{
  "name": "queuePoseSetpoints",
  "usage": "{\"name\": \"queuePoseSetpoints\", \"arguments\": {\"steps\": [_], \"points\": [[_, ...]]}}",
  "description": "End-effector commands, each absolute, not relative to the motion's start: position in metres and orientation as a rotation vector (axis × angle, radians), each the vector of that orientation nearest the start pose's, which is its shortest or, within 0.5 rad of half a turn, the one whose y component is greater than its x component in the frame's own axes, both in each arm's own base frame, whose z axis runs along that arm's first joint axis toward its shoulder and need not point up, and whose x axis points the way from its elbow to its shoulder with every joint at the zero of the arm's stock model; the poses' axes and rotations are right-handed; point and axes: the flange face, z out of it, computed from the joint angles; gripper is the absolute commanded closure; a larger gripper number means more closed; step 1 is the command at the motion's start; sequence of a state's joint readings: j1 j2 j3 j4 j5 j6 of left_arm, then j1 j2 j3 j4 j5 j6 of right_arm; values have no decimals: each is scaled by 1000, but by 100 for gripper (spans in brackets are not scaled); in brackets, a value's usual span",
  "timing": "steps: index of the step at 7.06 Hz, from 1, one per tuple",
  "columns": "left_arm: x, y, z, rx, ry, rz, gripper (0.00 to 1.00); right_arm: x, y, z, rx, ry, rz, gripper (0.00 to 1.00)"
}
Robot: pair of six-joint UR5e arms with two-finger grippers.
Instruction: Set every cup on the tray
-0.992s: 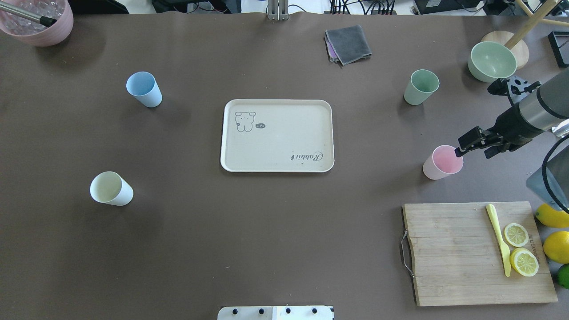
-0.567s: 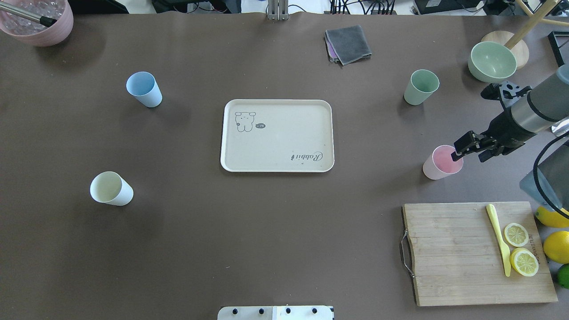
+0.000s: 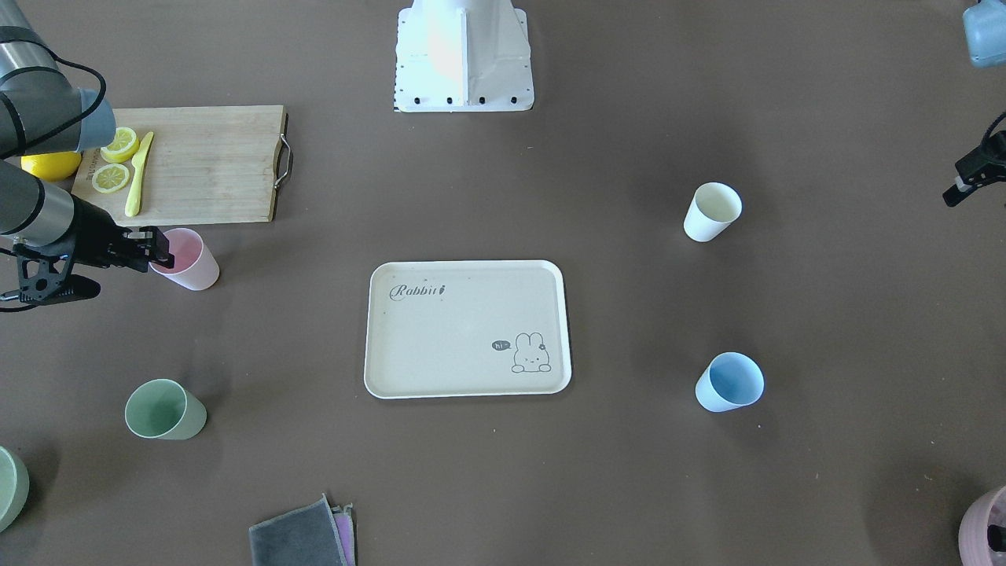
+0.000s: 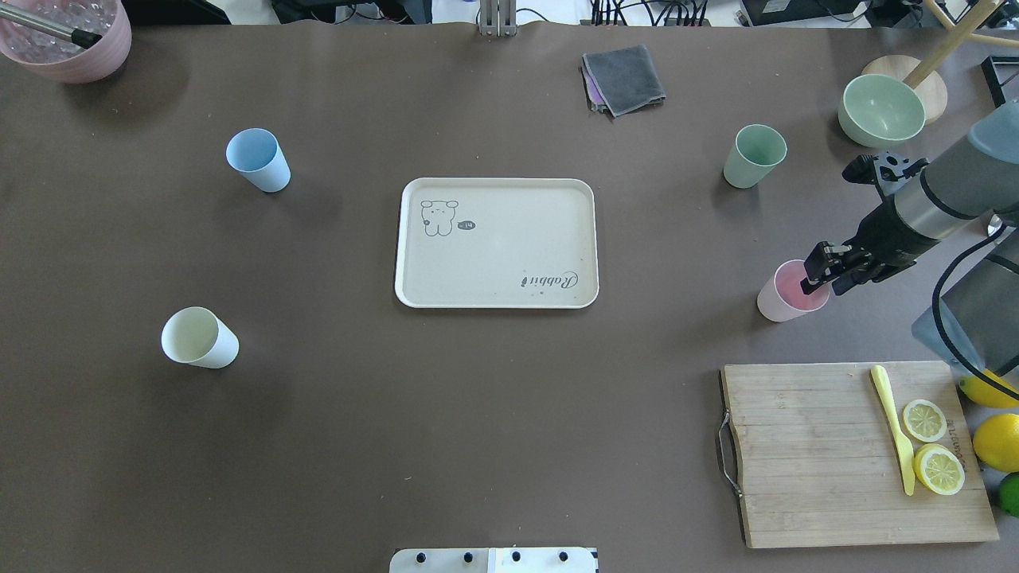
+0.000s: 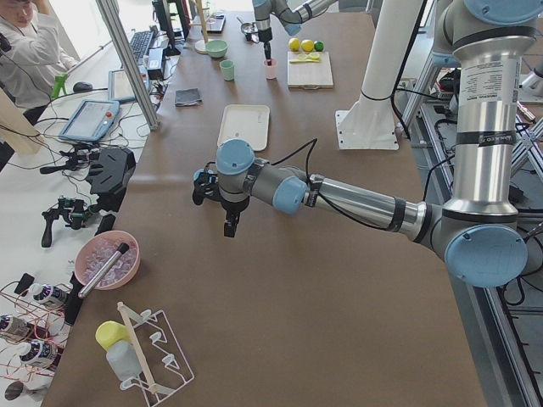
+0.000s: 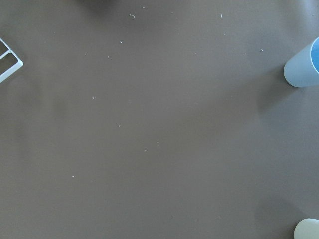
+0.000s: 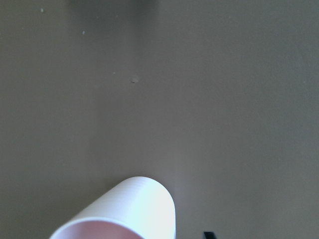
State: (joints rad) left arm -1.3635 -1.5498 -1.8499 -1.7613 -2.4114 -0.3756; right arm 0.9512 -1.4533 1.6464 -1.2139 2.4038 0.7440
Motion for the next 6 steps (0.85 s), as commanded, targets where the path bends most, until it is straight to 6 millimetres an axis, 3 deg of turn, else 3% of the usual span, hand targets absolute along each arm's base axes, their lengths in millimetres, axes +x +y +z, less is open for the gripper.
{"name": "queuePoseSetpoints", "arguments": {"steps": [1, 3, 4, 5, 6], "points": [[96, -490, 490, 145, 914, 7, 7, -279, -483, 495, -90, -976, -141, 100], [157, -469, 463, 120, 939, -13, 10, -296, -506, 434, -23, -1022, -149, 100], [189, -455, 452, 87, 949, 8, 12, -321, -519, 396, -8, -1035, -118, 100], [226, -441, 446, 106, 916, 70, 14, -357, -533, 360, 5, -1033, -65, 100], [251, -428, 445, 111, 897, 115, 16, -397, -544, 333, 20, -1022, -41, 100]]}}
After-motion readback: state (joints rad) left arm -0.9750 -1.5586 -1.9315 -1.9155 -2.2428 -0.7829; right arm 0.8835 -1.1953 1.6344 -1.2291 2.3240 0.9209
